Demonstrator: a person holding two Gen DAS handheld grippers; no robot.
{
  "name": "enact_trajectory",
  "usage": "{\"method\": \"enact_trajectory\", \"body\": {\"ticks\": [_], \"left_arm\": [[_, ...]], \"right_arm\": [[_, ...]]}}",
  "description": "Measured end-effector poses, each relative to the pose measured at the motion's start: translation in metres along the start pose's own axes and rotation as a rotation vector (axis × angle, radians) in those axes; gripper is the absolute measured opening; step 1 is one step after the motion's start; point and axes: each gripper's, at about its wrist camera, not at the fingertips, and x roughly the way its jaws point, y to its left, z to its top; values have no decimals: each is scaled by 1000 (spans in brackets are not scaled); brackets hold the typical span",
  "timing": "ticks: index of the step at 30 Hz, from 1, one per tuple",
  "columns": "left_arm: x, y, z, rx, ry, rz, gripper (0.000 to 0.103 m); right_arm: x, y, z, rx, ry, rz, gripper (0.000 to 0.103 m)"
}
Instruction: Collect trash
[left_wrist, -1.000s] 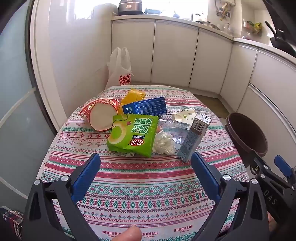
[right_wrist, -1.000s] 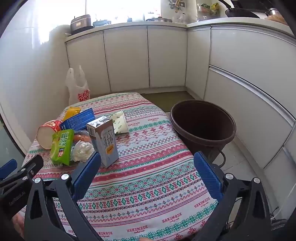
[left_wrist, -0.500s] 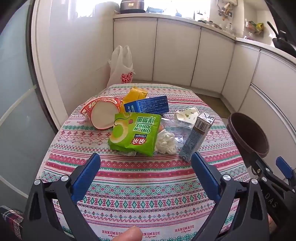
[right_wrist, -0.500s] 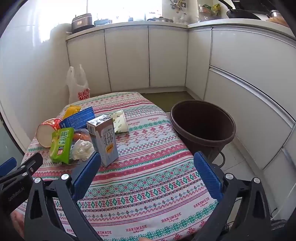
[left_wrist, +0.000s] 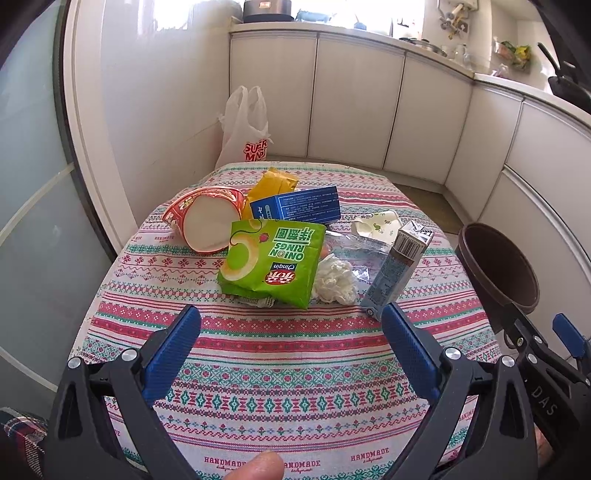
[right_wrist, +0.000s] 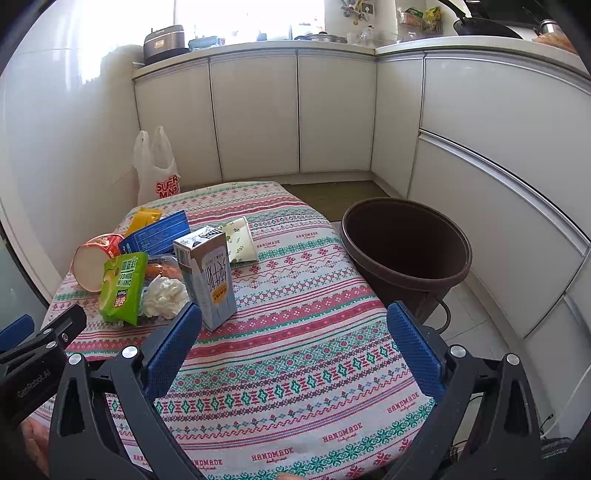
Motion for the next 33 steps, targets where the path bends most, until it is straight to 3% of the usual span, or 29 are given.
{"method": "enact_trajectory", "body": {"ticks": [33], "left_arm": [[3, 2, -2, 3, 9, 4, 95]], "right_arm": [[0, 1, -1, -3, 3, -1, 96]]}}
